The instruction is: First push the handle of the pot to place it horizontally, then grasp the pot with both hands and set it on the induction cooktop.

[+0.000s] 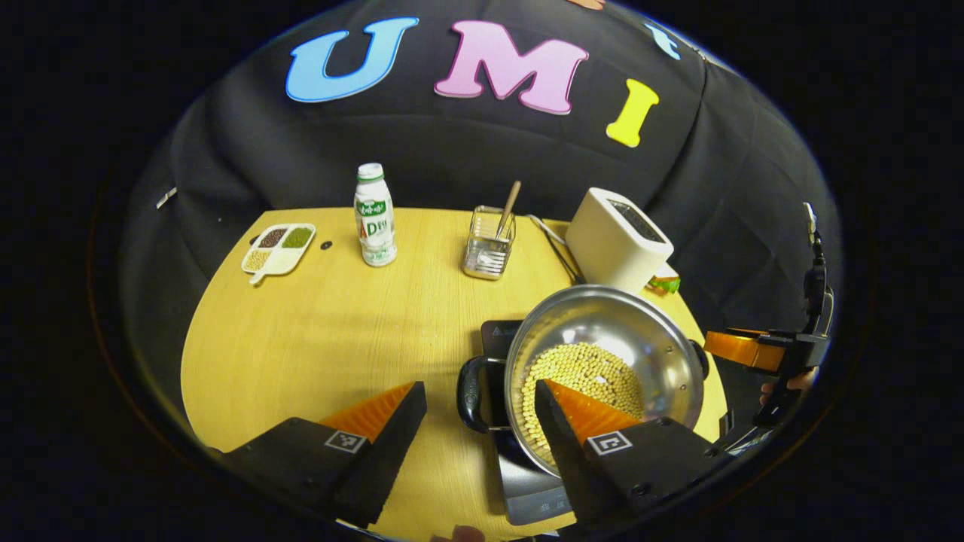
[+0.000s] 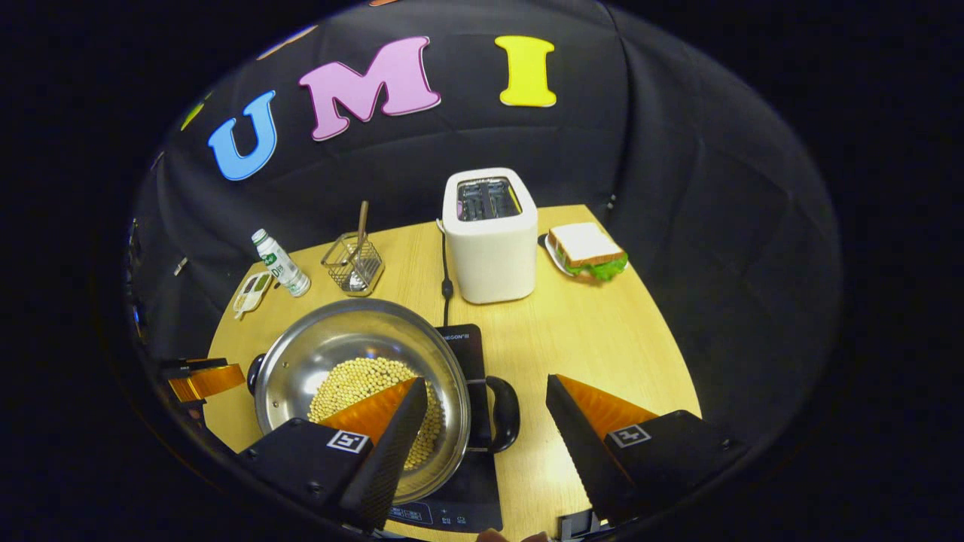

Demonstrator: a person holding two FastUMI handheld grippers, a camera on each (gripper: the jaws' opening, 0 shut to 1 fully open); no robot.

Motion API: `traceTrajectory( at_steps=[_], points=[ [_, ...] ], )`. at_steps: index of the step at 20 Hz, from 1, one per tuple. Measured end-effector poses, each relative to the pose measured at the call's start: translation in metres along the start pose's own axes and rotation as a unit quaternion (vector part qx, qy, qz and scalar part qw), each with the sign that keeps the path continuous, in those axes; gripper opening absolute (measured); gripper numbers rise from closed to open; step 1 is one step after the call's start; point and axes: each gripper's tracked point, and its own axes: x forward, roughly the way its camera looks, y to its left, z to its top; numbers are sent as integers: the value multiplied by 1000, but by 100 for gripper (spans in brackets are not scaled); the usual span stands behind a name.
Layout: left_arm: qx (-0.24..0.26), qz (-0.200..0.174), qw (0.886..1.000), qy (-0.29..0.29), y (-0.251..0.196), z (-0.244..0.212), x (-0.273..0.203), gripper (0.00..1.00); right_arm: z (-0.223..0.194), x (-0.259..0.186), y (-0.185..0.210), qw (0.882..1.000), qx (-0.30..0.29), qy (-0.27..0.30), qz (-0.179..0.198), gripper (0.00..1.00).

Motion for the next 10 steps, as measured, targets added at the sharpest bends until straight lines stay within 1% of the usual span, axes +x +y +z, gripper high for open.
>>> traceTrajectory(
  at_steps=[2, 3, 4, 5, 10],
  points=[
    [5, -2, 999, -32, 1, 16, -25, 91, 24, -27, 3, 999, -3, -37, -3, 99],
    [8, -1, 999, -46, 3, 22, -38, 86, 34, -40, 10, 998, -4, -58, -1, 99],
    [11, 0, 998, -58, 4, 28, -51, 86, 44, -54, 16, 997, -4, -76, 3, 99],
    [13, 0, 998, -69, 4, 34, -63, 90, 52, -69, 22, 996, -2, -92, 8, 99],
    [35, -1, 992, -123, 8, 51, -121, 90, 75, -136, 43, 987, -2, -158, 17, 98]
  ],
)
